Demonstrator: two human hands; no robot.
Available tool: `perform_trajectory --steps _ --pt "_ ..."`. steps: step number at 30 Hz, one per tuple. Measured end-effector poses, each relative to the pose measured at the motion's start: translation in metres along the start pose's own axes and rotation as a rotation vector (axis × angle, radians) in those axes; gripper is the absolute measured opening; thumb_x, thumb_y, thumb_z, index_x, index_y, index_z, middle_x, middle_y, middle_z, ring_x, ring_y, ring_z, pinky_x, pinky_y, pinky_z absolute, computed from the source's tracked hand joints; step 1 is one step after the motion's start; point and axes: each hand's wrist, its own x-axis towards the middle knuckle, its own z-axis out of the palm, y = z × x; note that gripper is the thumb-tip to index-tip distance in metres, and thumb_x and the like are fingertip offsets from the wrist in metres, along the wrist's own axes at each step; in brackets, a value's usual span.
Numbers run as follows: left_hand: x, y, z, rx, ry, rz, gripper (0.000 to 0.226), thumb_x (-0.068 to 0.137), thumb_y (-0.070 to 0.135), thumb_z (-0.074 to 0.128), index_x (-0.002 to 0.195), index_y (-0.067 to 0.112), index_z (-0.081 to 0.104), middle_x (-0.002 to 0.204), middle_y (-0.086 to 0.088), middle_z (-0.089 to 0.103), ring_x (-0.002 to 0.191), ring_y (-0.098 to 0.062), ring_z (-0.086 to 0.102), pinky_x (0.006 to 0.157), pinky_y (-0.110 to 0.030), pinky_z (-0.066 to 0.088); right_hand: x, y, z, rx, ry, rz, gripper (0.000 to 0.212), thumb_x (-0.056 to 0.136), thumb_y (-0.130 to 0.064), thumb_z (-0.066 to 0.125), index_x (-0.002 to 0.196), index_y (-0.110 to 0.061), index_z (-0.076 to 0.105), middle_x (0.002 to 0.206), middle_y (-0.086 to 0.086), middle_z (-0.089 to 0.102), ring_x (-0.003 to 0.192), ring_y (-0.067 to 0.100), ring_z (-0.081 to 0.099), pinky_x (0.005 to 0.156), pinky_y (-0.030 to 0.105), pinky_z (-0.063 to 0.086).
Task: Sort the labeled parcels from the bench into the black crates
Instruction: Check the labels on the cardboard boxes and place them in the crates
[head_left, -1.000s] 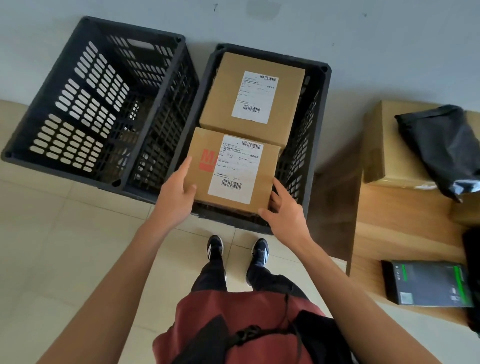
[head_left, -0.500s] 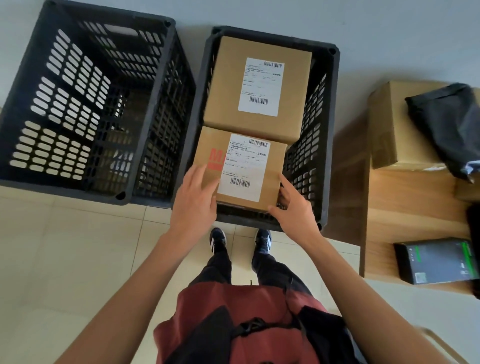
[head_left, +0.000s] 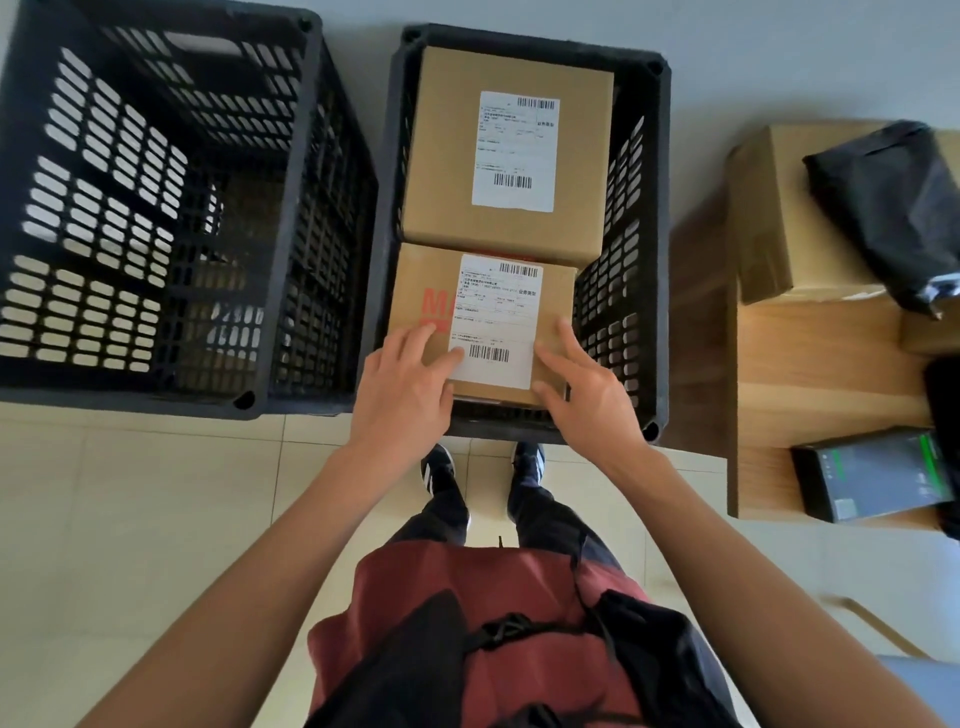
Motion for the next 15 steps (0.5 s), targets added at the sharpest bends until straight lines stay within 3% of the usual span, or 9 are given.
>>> perform_trajectory --steps 8,15 --pt "0.001 -0.001 0.003 0.02 -0.012 0.005 0.041 0.092 0.02 0.07 0.134 0.02 0.067 0.15 -0.014 0.047 0.138 -0.035 0.039 0.104 -0.055 0.043 0.001 -0.009 0.005 -0.032 -0.02 0.064 0.055 0.105 -0.017 0.06 0.157 -0.026 0.044 0.174 -0.009 0.011 0.131 0.023 0.059 0.104 0.041 0.054" --pt "0.004 -0.005 -0.001 0.017 -0.016 0.026 0.04 0.093 0.022 0.07 0.133 0.022 0.067 0.147 -0.012 0.049 0.135 -0.034 0.041 0.102 -0.051 0.043 0.001 -0.007 0.011 -0.049 0.032 0.063 0.053 0.105 -0.019 0.06 0.155 -0.029 0.046 0.174 -0.009 0.013 0.127 0.025 0.061 0.099 0.045 0.057"
